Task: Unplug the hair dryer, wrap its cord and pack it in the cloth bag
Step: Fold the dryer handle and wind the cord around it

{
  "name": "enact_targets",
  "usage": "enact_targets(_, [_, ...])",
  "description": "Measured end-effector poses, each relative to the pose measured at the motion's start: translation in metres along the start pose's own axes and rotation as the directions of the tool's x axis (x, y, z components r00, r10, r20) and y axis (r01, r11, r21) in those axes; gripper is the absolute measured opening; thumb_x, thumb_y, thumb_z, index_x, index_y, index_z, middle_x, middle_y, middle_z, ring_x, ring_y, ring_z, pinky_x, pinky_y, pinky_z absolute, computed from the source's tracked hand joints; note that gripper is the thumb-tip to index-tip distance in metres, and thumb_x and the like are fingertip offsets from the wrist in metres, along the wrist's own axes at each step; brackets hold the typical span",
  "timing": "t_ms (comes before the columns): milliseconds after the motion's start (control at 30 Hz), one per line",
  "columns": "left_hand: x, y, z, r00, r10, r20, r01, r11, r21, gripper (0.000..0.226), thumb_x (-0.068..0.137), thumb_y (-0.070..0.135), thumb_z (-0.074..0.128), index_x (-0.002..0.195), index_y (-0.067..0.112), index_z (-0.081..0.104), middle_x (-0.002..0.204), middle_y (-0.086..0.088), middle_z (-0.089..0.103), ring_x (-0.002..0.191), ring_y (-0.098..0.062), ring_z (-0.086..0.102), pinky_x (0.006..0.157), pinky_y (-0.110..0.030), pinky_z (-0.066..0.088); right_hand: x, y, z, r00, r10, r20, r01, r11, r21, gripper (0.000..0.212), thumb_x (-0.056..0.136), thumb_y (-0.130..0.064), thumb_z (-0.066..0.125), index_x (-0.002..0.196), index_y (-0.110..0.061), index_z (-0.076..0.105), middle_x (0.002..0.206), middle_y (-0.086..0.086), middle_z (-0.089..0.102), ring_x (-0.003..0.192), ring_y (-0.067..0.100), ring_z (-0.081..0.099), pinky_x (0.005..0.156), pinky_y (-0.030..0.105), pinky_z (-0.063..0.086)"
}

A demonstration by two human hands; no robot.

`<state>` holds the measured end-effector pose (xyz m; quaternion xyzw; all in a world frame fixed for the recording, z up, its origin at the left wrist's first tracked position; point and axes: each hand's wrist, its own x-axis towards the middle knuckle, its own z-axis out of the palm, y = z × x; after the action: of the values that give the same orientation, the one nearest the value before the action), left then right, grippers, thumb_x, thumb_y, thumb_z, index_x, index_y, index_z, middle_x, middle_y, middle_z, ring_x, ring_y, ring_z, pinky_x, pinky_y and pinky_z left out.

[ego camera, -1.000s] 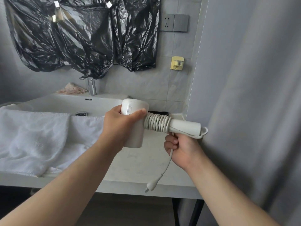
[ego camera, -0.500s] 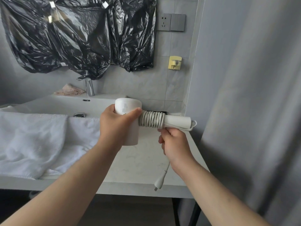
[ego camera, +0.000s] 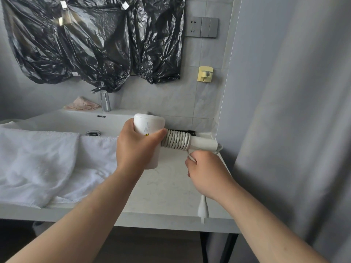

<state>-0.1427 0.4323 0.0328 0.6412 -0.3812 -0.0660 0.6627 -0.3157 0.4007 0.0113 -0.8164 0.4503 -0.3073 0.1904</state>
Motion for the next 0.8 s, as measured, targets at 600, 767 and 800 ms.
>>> enact_targets(600, [0.004,-0.008,-0.006,0.999,-0.05,0.021,0.052,0.993,-0.101,0.04,0.067,0.038,0.085,0.091,0.015,0.065,0.078,0.001,0.068,0.063,-0.012,0.062,0.057,-0.03,0.05,-0.009,-0.01,-0.037,0.95,-0.297,0.092,0.277,0.943,0.183,0.024,0.085,-0.01,0.062,0.083,-0.033,0.068,0.075,-0.014,0.067,0.062,-0.002,0.056,0.062,0.014,0.044])
enact_targets(767, [-0.005,-0.012,-0.004,0.992,-0.048,0.113,0.054,0.997,-0.055,0.041,0.059,0.043,0.083,0.087,0.02,0.065,0.078,0.001,0.07,0.067,-0.016,0.067,0.057,-0.037,0.057,0.011,0.0,-0.034,0.841,-0.418,-0.343,0.437,0.899,-0.026,0.039,0.086,-0.045,0.051,0.05,-0.03,0.049,0.063,-0.011,0.044,0.062,0.004,0.048,0.058,0.012,0.03])
enact_targets(800, [-0.007,-0.012,-0.004,0.99,-0.037,0.14,0.042,0.999,-0.033,0.039,0.058,0.043,0.083,0.085,0.022,0.065,0.078,0.003,0.07,0.069,-0.016,0.068,0.059,-0.039,0.058,0.017,0.004,-0.035,0.847,-0.401,-0.35,0.418,0.908,-0.029,0.04,0.088,-0.046,0.049,0.053,-0.028,0.053,0.07,-0.01,0.047,0.068,0.004,0.05,0.064,0.015,0.035])
